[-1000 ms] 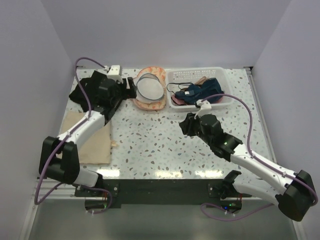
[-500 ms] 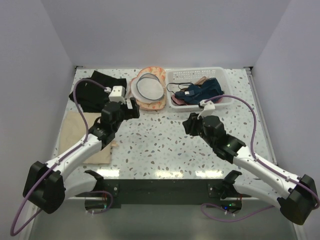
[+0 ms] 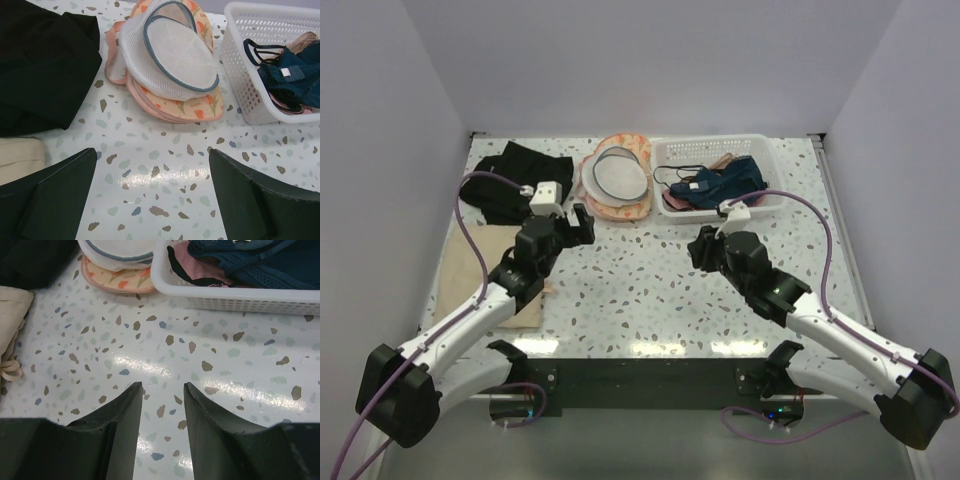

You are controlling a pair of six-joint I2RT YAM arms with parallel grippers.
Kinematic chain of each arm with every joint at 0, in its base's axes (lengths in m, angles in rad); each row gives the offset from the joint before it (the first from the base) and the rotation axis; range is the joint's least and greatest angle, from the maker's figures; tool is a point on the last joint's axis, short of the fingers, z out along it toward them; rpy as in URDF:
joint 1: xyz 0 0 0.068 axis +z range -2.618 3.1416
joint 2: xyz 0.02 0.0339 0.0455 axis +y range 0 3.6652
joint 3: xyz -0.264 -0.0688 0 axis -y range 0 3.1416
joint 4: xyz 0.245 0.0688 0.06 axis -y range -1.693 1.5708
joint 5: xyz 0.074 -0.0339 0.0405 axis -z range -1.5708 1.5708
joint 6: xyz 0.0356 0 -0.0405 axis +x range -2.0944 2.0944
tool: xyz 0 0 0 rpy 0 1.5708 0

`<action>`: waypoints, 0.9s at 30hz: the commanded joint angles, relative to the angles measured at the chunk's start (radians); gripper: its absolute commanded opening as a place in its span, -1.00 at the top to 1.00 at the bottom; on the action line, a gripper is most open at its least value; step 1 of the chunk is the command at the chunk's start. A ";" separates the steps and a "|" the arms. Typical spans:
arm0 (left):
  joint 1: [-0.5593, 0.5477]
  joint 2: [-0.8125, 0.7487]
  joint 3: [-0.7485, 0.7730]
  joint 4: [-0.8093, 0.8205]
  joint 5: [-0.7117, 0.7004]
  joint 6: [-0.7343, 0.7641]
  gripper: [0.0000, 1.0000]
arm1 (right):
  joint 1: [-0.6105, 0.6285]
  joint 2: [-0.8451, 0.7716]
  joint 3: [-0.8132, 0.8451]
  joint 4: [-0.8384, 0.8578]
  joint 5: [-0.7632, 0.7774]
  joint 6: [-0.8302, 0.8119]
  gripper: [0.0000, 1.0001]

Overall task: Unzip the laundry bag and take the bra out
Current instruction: Reset both arms

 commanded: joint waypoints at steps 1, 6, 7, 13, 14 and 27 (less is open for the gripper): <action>-0.047 -0.039 0.016 -0.035 -0.089 -0.003 -1.00 | 0.001 -0.033 -0.011 0.010 0.071 -0.039 0.08; -0.118 -0.053 0.004 -0.071 -0.134 -0.012 -1.00 | 0.001 -0.044 -0.032 -0.006 0.118 -0.065 0.03; -0.125 -0.060 -0.002 -0.077 -0.137 -0.017 -1.00 | 0.001 -0.045 -0.034 -0.007 0.134 -0.068 0.02; -0.178 -0.114 -0.094 -0.054 -0.157 -0.035 -1.00 | 0.001 -0.062 -0.050 -0.024 0.174 -0.073 -0.03; -0.182 -0.119 -0.111 -0.055 -0.177 -0.037 -1.00 | 0.001 -0.065 -0.054 -0.023 0.175 -0.070 -0.03; -0.221 -0.157 -0.153 -0.037 -0.286 -0.001 -1.00 | 0.001 -0.050 -0.055 -0.016 0.195 -0.067 -0.08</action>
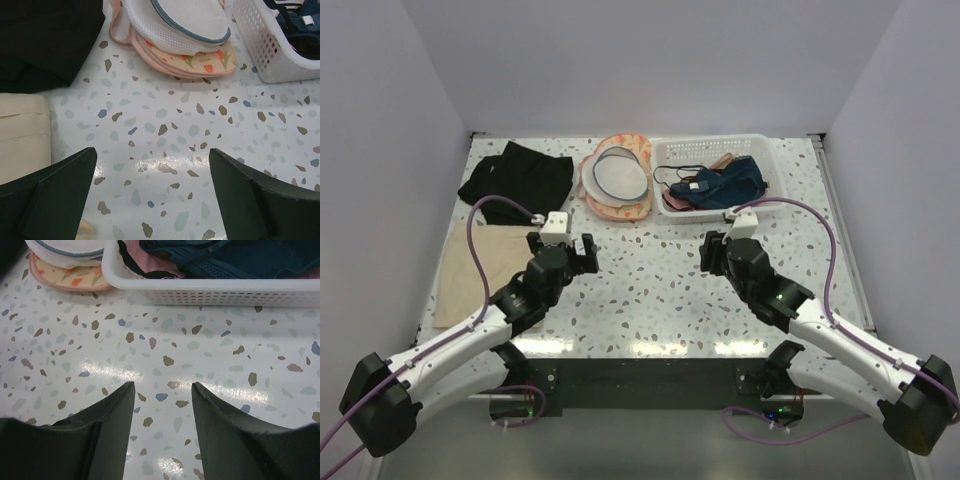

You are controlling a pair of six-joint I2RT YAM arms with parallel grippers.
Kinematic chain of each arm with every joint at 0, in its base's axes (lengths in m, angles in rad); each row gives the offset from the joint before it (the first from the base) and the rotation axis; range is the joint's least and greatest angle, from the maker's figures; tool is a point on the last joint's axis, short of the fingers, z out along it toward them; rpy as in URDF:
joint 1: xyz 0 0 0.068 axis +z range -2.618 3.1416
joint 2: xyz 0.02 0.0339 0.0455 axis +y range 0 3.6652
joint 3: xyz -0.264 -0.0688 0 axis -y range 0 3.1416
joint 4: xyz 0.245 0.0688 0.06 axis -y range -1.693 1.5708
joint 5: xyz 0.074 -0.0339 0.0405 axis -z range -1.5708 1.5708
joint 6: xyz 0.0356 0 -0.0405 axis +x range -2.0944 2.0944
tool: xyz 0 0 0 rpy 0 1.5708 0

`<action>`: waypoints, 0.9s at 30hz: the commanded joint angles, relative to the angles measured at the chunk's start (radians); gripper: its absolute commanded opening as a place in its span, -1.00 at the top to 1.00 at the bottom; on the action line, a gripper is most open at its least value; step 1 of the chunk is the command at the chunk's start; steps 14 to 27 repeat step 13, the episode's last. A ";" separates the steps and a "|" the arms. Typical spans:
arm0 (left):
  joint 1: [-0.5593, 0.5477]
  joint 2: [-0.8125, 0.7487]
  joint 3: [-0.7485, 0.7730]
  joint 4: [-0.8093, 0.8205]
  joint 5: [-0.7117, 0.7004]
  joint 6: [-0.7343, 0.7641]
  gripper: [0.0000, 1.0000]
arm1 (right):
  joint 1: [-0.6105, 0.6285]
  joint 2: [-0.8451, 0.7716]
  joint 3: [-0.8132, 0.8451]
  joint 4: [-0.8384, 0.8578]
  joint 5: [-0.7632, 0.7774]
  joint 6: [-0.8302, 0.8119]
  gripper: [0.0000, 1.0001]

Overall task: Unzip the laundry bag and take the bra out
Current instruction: Reset both arms

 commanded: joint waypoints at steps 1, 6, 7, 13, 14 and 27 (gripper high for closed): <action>-0.010 -0.022 -0.015 0.054 -0.069 0.017 -1.00 | 0.001 -0.004 0.000 0.012 0.047 -0.013 -0.08; -0.012 -0.014 -0.015 0.060 -0.080 0.023 -1.00 | 0.001 -0.005 -0.001 0.012 0.056 -0.015 -0.09; -0.013 -0.011 -0.015 0.061 -0.080 0.025 -1.00 | 0.001 -0.007 -0.003 0.012 0.059 -0.016 -0.09; -0.022 0.017 -0.001 0.048 -0.106 0.031 -1.00 | 0.003 -0.008 -0.004 0.014 0.067 -0.016 -0.11; -0.022 0.017 -0.001 0.048 -0.106 0.031 -1.00 | 0.003 -0.008 -0.004 0.014 0.067 -0.016 -0.11; -0.022 0.017 -0.001 0.048 -0.106 0.031 -1.00 | 0.003 -0.008 -0.004 0.014 0.067 -0.016 -0.11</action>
